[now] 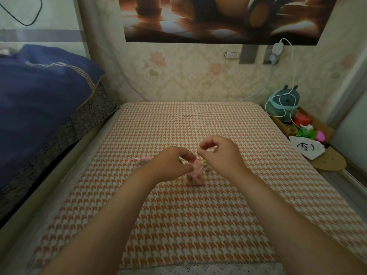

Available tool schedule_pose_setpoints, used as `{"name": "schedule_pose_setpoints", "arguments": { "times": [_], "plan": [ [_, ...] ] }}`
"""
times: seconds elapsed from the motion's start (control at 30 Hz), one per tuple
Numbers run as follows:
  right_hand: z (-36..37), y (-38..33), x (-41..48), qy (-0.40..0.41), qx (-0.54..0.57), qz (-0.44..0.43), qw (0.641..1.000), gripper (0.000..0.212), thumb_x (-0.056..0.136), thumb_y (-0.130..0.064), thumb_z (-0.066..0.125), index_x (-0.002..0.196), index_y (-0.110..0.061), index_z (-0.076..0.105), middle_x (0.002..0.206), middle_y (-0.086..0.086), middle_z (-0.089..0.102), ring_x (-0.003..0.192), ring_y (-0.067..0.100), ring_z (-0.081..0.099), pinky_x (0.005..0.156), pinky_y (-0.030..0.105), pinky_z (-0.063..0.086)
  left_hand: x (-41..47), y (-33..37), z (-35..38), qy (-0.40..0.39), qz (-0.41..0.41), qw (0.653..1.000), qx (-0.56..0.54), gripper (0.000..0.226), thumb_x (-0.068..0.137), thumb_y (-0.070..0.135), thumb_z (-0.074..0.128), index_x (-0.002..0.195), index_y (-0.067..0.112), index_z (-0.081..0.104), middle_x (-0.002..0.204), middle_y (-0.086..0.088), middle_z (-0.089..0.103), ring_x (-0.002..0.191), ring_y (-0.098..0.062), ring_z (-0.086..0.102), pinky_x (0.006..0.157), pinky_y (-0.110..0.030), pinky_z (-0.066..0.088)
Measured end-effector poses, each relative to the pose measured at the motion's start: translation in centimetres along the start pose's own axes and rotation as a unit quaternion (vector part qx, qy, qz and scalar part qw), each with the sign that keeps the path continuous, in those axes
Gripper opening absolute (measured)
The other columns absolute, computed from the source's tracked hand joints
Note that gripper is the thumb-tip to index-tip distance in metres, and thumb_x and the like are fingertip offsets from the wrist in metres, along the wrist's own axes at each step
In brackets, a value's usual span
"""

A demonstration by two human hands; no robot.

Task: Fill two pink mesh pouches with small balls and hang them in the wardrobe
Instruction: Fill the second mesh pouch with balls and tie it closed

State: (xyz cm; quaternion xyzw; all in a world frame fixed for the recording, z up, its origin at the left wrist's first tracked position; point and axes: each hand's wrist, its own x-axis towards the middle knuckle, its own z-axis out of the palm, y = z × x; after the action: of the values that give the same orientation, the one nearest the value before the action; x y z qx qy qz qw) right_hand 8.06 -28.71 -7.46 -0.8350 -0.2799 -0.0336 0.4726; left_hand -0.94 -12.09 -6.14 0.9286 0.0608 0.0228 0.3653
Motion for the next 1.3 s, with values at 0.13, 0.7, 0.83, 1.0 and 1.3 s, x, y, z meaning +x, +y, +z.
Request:
{"name": "schedule_pose_setpoints", "arguments": {
  "times": [0.13,0.7,0.83,1.0,1.3],
  "plan": [
    [-0.3,-2.2,-0.5,-0.06,0.001,-0.041,0.997,0.01,0.083,-0.031,0.083,0.085,-0.031,0.074,0.088,-0.015,0.073,0.061,-0.009,0.058,0.061,0.019,0.048,0.1,-0.1,0.0,0.006,-0.005,1.0,-0.006,0.021,0.089,0.019,0.066,0.109,0.024,0.07,0.083,0.017,0.065,0.06,0.01,0.057,0.053,-0.012,0.038],
    [-2.5,-1.9,-0.7,-0.191,-0.208,-0.001,0.959,0.023,0.094,-0.047,0.059,0.089,-0.036,0.08,0.085,-0.01,0.076,0.08,0.012,0.07,0.073,0.039,0.06,0.7,0.8,1.2,0.017,0.036,0.999,-0.03,0.025,0.09,0.016,0.067,0.112,0.023,0.074,0.097,0.013,0.073,0.073,0.006,0.064,0.065,-0.01,0.048],
    [-3.7,-1.5,-0.8,-0.195,-0.208,0.011,0.958,0.033,0.093,-0.038,0.062,0.073,-0.015,0.077,0.061,0.006,0.065,0.052,0.015,0.051,0.054,0.035,0.043,0.9,1.4,2.1,0.018,0.049,0.997,-0.051,0.02,0.09,0.017,0.067,0.107,0.023,0.074,0.091,0.015,0.071,0.066,0.004,0.065,0.062,-0.013,0.05],
    [-5.2,-0.7,-0.9,-0.172,-0.174,0.027,0.969,0.03,0.088,-0.023,0.063,0.068,-0.002,0.068,0.052,0.002,0.047,0.046,0.013,0.036,0.049,0.031,0.032,2.1,1.2,3.4,0.066,0.052,0.994,-0.073,0.012,0.092,0.024,0.066,0.103,0.025,0.072,0.091,0.011,0.072,0.076,-0.002,0.064,0.07,-0.022,0.052],
    [-5.4,1.0,-0.7,-0.157,-0.158,0.033,0.974,0.032,0.089,-0.027,0.064,0.063,-0.01,0.069,0.053,0.009,0.054,0.047,0.014,0.039,0.05,0.033,0.036,3.9,-0.3,6.8,0.042,0.068,0.992,0.095,0.026,0.091,0.012,0.058,0.104,0.029,0.073,0.096,0.008,0.065,0.084,-0.013,0.06,0.075,-0.033,0.052]
  ]
}}
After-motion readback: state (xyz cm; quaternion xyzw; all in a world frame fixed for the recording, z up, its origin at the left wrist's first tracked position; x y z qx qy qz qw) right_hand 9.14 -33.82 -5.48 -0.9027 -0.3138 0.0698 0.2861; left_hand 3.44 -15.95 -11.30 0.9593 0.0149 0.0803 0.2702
